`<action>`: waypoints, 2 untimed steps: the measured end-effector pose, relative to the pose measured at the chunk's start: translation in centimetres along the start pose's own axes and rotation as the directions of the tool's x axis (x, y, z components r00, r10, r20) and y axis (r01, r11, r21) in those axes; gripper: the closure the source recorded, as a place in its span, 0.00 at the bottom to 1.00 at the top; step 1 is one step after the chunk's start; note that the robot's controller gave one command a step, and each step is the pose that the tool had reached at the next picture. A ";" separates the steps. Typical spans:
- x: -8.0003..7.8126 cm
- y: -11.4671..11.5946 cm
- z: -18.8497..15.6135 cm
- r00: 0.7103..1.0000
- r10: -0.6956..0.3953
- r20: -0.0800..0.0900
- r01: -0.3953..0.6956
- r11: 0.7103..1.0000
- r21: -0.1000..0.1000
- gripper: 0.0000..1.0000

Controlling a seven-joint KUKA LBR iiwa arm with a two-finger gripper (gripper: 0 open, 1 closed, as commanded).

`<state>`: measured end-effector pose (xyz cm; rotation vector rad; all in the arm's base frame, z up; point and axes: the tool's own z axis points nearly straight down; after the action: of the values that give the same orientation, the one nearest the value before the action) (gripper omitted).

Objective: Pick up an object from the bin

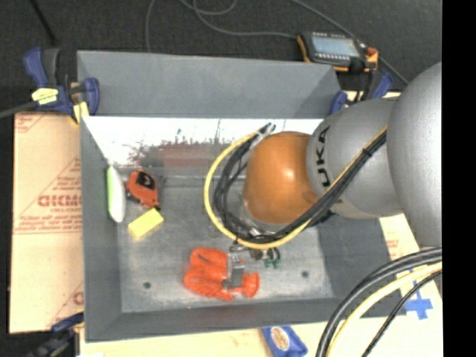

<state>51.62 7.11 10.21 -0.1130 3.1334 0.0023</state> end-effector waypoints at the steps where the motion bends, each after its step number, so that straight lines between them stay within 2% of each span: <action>1: 0.8 -1.9 2.3 0.995 0.100 -0.006 -0.100 0.995 0.005 0.00; 2: 1.3 -0.5 3.1 0.975 0.224 -0.006 -0.224 0.975 0.003 0.00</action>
Offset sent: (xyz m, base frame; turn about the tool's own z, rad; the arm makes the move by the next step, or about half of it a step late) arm -0.0133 -0.0042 -0.0321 0.2271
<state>50.41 6.55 7.10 0.2418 3.1326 -0.0002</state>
